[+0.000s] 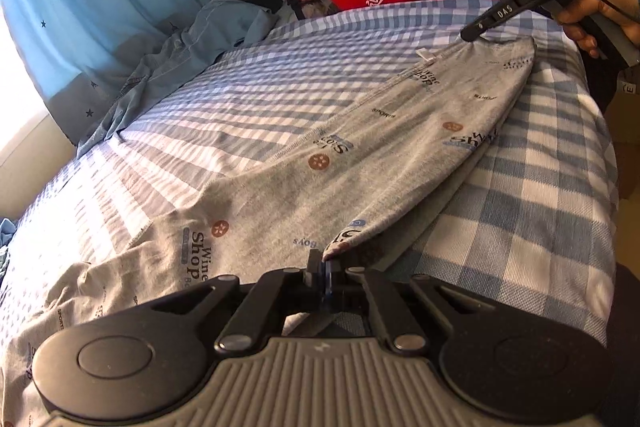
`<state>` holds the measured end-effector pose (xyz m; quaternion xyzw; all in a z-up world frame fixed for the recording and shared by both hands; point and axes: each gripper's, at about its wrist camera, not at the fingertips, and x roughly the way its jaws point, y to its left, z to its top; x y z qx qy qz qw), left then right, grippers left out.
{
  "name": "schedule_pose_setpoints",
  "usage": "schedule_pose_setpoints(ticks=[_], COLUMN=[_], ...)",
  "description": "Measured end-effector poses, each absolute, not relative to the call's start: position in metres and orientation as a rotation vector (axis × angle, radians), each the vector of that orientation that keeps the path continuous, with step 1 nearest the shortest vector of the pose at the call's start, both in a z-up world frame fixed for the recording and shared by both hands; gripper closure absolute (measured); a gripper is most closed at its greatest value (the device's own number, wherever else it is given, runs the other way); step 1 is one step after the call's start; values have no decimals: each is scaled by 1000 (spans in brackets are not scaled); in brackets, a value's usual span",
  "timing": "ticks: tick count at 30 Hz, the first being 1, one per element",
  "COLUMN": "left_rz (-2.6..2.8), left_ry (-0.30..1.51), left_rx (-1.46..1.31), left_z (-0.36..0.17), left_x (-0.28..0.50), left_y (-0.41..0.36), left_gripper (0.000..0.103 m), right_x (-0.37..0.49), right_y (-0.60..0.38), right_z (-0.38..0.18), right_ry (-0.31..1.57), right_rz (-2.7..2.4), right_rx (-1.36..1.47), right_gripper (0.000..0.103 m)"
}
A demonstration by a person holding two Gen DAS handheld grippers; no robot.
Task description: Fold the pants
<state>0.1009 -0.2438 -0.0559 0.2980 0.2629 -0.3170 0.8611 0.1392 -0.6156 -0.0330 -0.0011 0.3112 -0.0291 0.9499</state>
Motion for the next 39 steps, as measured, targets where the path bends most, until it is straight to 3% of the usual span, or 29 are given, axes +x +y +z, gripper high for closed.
schedule_pose_setpoints(ticks=[6,11,13,14,15,17,18,20,23,27,32,36,39], left_rz=[-689,-704,-711,-712,-708,-685,-666,-623,-490,-261,33,176,251], left_ry=[542,547,547,555,570,572,572,576,586,617,626,641,674], left_rx=[635,664,630,604,571,505,478,435,382,250,85,78,98], left_z=[-55,-66,-63,-61,-58,-52,-49,-44,-37,-25,-16,-25,-38], left_x=[98,97,98,99,99,101,101,101,107,132,170,200,219], left_y=[-251,-251,-246,-243,-238,-223,-215,-195,-157,-82,28,99,134], left_gripper=[103,103,96,87,69,45,42,40,30,28,28,28,28], right_x=[144,149,145,143,139,129,124,113,97,80,77,73,75], right_y=[-618,-619,-615,-614,-611,-602,-595,-580,-555,-524,-492,-485,-481], right_z=[-20,-42,-47,-46,-44,-37,-34,-29,-27,-35,-61,-73,-69], right_ry=[641,713,706,700,692,652,630,592,552,515,563,569,593], right_rz=[-91,-120,-134,-142,-152,-169,-172,-172,-157,-136,-156,-249,-303], right_rx=[-59,-48,-57,-55,-52,-63,-76,-99,-99,-89,-165,-144,-109], right_gripper=[101,100,94,86,75,57,43,31,20,12,11,2,2])
